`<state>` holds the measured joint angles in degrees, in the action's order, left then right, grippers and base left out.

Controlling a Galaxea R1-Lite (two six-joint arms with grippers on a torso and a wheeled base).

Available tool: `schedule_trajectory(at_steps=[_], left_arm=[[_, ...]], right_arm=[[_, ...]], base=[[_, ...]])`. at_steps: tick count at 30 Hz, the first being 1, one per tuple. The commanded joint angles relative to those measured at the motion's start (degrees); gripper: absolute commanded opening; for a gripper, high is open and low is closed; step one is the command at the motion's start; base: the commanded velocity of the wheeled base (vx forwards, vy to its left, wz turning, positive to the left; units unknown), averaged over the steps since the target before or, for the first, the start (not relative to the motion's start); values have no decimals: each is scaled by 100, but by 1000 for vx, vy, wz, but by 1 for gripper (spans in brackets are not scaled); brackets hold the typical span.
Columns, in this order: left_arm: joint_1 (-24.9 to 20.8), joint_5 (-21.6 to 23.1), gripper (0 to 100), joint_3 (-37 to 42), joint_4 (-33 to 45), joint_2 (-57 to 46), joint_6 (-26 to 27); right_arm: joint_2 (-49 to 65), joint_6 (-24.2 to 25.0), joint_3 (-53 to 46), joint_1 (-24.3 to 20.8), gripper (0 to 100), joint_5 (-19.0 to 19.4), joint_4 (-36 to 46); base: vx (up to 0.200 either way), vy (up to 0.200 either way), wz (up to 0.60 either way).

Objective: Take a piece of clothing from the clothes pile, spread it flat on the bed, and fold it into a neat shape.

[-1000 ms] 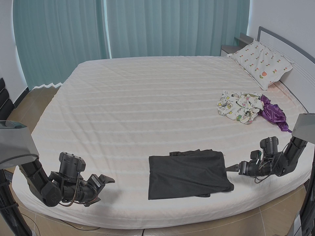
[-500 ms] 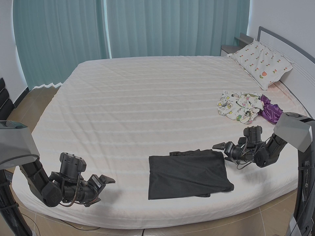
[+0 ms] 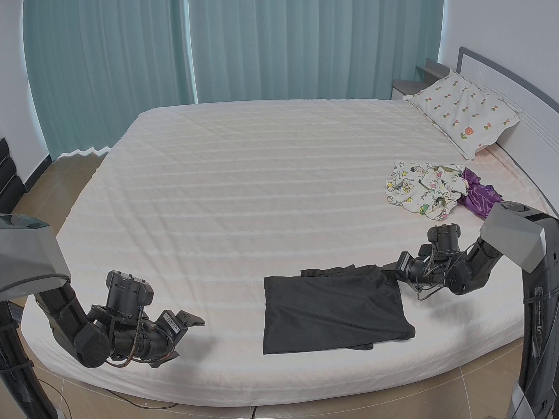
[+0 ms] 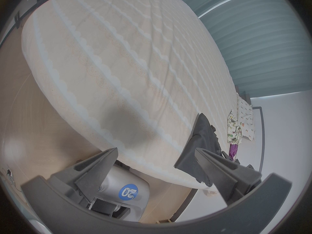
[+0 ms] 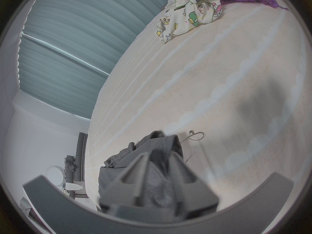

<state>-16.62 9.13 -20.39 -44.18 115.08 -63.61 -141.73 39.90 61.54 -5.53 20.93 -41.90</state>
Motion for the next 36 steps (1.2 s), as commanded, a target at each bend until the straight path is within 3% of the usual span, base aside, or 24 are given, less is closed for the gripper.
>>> schedule_trajectory(at_steps=[1, 26, 27, 36], left_arm=[[0, 1, 100, 0, -3, 6, -2], [0, 1, 100, 0, -3, 6, -2], [0, 1, 100, 0, -3, 6, -2], [0, 10, 100, 18, -3, -38, -64]], right_arm=[[-39, 0, 25, 9, 0, -1, -2], [-153, 369, 341, 176, 0, -370, -55], [-145, 378, 341, 176, 100, -370, -64], [312, 642, -160, 316, 100, -353, -345]], base=[[0, 0, 0], [0, 0, 0], [0, 0, 0], [0, 0, 0]])
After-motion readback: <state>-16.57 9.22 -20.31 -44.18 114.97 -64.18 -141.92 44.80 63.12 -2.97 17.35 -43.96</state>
